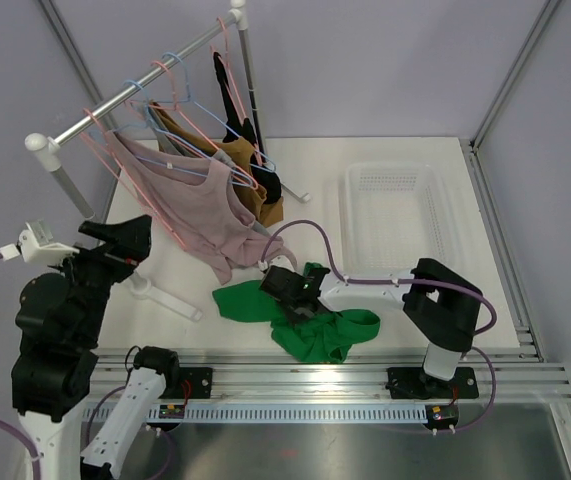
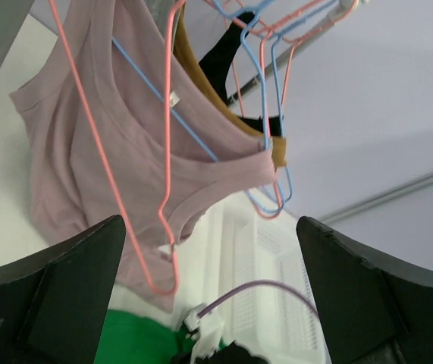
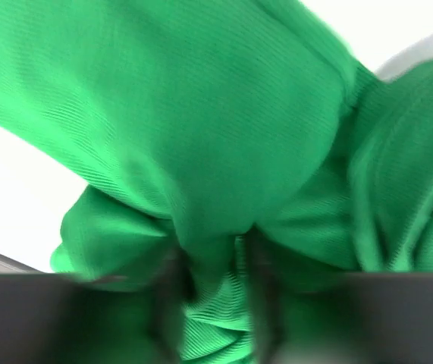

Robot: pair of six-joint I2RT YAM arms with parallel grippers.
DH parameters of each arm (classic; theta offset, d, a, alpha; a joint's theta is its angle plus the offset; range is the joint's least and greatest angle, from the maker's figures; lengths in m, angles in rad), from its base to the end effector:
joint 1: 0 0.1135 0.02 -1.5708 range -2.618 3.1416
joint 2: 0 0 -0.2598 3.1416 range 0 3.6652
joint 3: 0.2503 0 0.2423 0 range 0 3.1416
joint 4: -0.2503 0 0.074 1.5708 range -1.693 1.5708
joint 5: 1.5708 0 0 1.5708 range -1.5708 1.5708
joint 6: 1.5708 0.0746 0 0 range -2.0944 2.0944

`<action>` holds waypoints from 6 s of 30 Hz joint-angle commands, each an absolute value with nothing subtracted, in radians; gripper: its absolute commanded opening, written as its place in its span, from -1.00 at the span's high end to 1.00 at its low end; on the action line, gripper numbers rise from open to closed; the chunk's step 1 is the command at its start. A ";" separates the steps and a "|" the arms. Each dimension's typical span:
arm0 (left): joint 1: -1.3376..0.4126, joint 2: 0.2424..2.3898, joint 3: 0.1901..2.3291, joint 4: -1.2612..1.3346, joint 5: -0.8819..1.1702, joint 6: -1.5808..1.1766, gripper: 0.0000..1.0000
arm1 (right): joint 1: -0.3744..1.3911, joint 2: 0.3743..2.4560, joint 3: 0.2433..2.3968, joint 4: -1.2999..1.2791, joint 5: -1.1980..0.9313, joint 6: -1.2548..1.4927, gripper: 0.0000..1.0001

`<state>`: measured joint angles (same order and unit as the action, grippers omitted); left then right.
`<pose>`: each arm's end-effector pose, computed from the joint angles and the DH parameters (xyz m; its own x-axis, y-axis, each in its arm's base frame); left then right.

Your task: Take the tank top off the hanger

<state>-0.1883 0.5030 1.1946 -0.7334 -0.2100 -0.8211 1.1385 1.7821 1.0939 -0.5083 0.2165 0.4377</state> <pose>0.0832 0.0000 0.4285 -0.0122 -0.7264 -0.6872 -0.0447 0.6870 -0.7253 0.1602 0.3089 0.1281 -0.7151 -0.5618 -0.4159 -0.6081 0.7934 -0.0261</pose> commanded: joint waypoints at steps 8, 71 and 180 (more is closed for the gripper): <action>-0.183 0.264 1.210 -0.969 -0.095 -0.390 -0.98 | 1.155 1.481 1.169 -0.627 0.326 0.453 1.00; -0.451 1.078 1.839 -0.949 -0.415 -0.511 -0.98 | 0.216 1.349 1.439 -0.675 0.246 0.318 -0.99; -0.672 0.580 1.206 -0.629 -0.157 -0.707 1.00 | 0.221 1.012 1.129 -0.411 -0.788 0.400 -0.97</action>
<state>-0.6678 0.6209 1.2789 -0.7036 -0.3344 -0.6529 0.2146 1.0054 1.1461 -0.5400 -0.6353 0.3622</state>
